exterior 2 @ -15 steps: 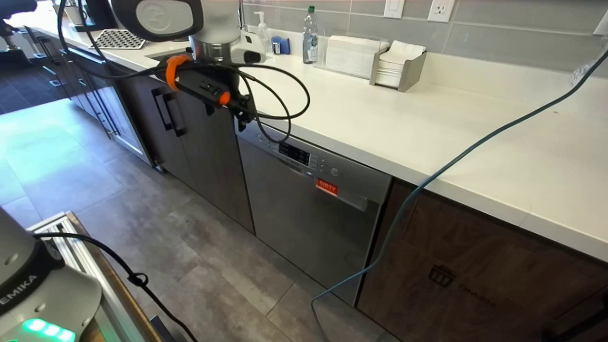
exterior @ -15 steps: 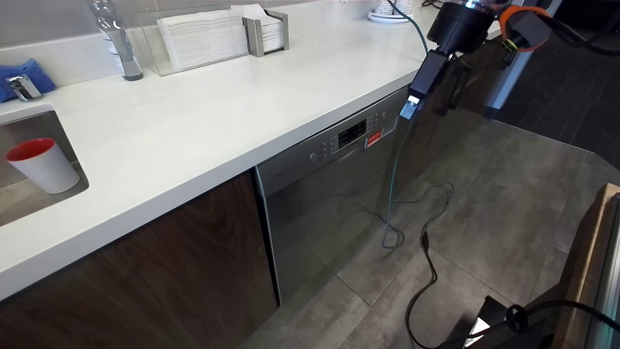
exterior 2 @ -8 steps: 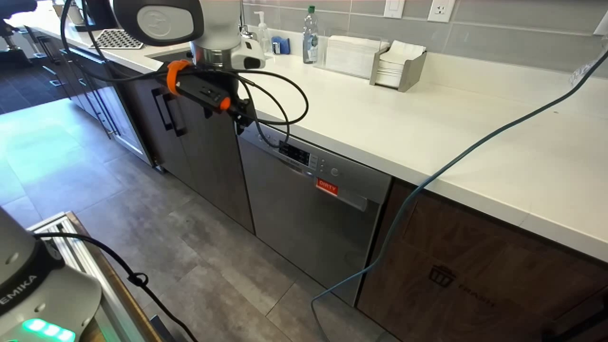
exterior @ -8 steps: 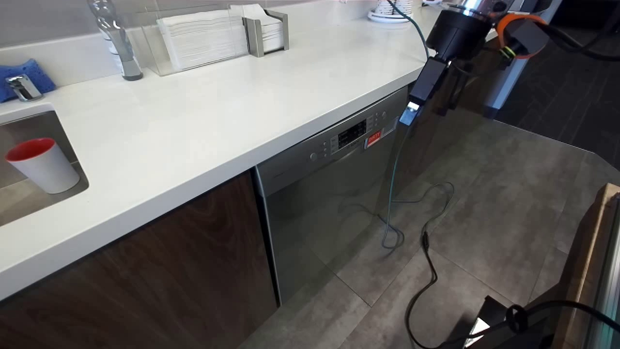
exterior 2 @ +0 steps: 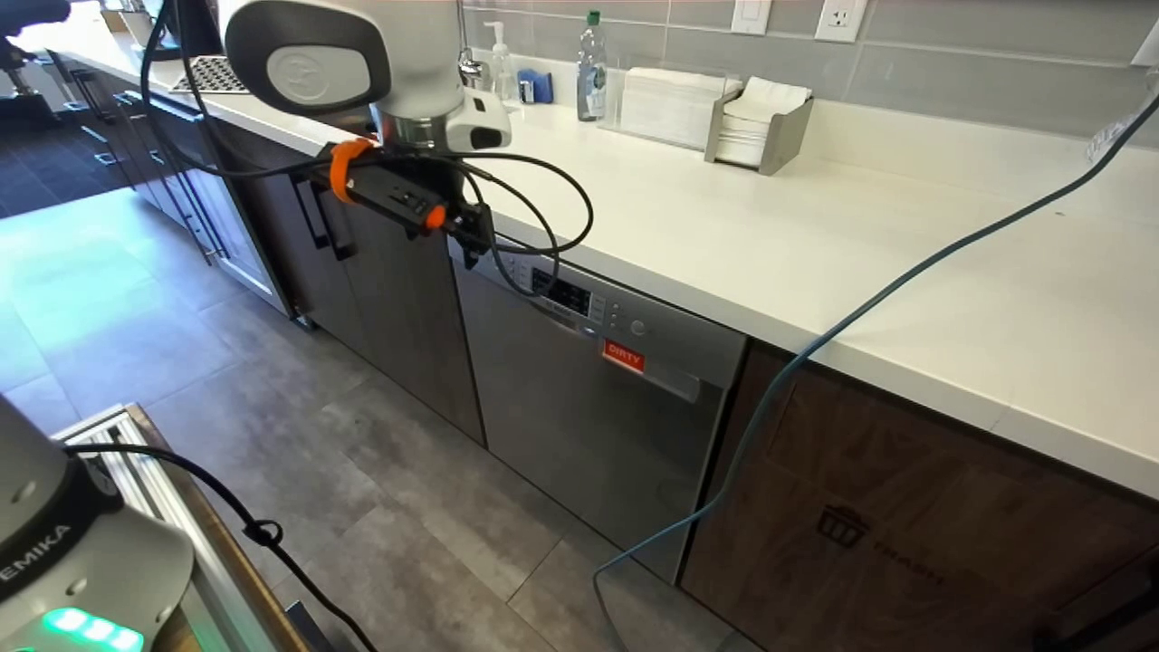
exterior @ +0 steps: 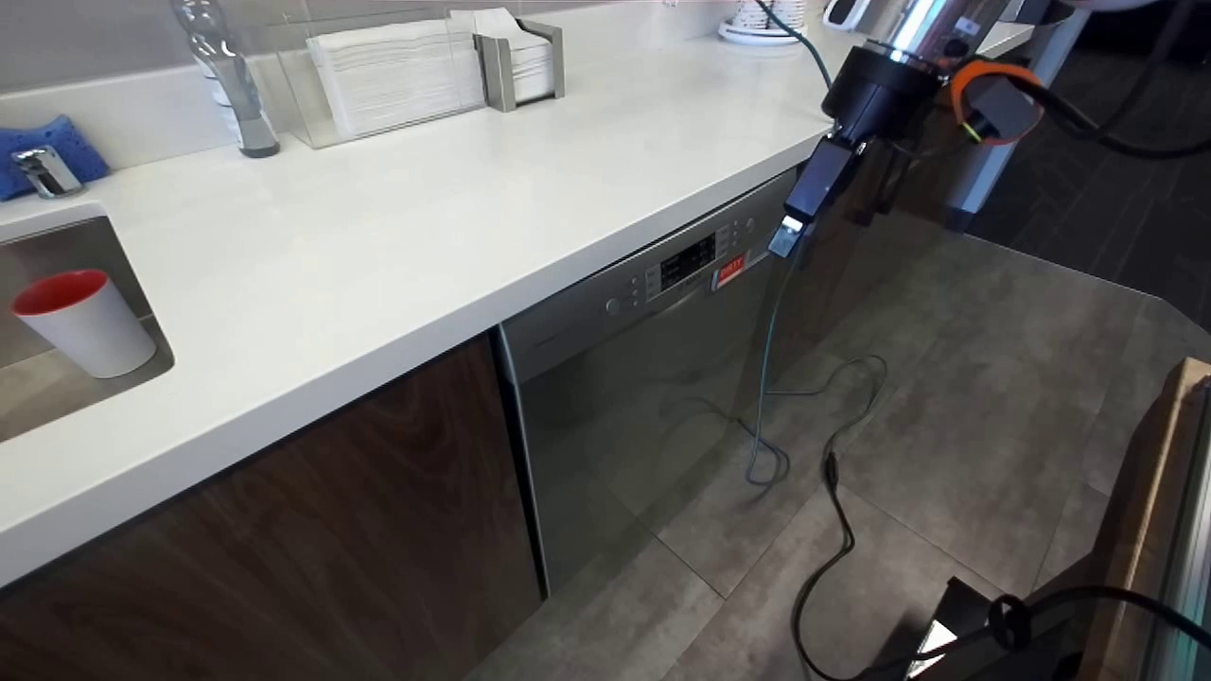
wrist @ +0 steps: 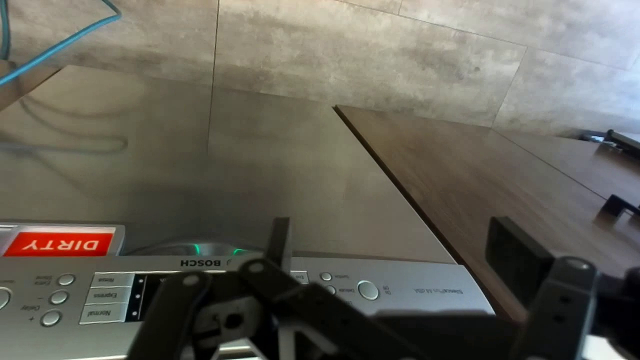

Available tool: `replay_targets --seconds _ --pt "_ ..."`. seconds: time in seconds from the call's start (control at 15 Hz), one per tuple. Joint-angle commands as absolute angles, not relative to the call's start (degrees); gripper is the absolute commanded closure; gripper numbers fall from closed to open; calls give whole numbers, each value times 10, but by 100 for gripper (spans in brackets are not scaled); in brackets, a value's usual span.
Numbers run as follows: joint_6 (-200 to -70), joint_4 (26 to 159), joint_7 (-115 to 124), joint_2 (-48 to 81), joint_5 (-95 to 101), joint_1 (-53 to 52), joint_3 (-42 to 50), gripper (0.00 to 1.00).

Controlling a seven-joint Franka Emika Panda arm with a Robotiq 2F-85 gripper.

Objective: Press a button on the dishwasher

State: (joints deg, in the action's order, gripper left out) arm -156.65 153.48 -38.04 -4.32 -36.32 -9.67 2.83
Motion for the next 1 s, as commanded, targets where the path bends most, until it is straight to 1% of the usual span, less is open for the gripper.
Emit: replay_targets --seconds 0.0,0.13,0.53,0.93 --pt "-1630 1520 -439 7 -451 -116 24 0" --pt "-1655 1504 -484 30 -511 -123 18 0" --pt "-1666 1447 -609 87 -654 -116 0 0" --pt "-1669 1406 -683 143 -735 -113 -2 0"
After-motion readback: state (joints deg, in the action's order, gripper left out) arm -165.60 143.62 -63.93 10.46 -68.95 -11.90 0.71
